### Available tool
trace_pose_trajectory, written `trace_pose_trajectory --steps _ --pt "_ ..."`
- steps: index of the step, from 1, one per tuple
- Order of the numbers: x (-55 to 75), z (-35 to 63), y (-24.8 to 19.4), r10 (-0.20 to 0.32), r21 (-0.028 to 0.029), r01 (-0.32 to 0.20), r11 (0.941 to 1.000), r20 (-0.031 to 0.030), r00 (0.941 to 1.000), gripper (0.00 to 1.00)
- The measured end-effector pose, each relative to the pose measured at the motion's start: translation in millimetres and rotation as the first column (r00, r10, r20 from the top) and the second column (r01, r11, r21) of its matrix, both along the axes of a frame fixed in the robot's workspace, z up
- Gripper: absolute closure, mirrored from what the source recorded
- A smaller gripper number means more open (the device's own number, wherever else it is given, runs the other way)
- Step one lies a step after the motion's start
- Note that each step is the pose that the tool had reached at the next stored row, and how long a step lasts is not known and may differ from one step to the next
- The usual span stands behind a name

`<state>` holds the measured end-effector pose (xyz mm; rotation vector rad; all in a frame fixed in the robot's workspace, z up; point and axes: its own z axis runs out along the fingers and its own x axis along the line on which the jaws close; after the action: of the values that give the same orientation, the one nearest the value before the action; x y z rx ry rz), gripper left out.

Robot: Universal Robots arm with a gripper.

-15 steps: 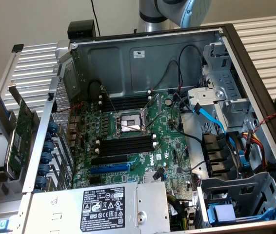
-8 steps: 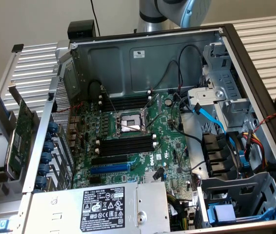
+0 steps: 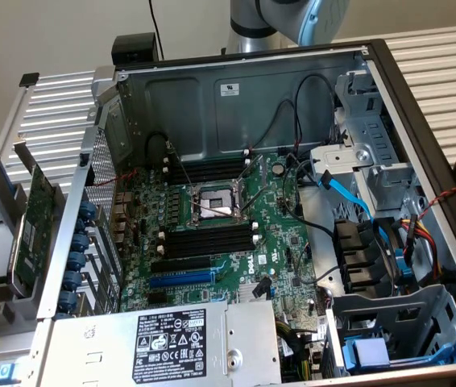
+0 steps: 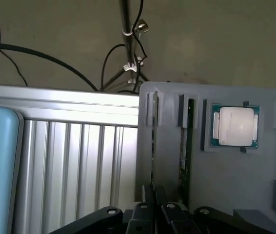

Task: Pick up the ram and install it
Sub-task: 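Pick up the ram and move it above insertion slot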

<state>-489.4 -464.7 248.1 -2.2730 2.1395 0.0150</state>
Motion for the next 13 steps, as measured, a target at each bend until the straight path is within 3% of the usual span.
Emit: trace_pose_trajectory --steps 7,13 --pt "4.8 31.8 -4.3 0.0 0.001 0.0 1.0 -0.0001 1.0 0.87" --pt "23.6 57.8 -9.8 0.001 0.0138 -0.001 0.9999 0.0001 1.0 0.87"
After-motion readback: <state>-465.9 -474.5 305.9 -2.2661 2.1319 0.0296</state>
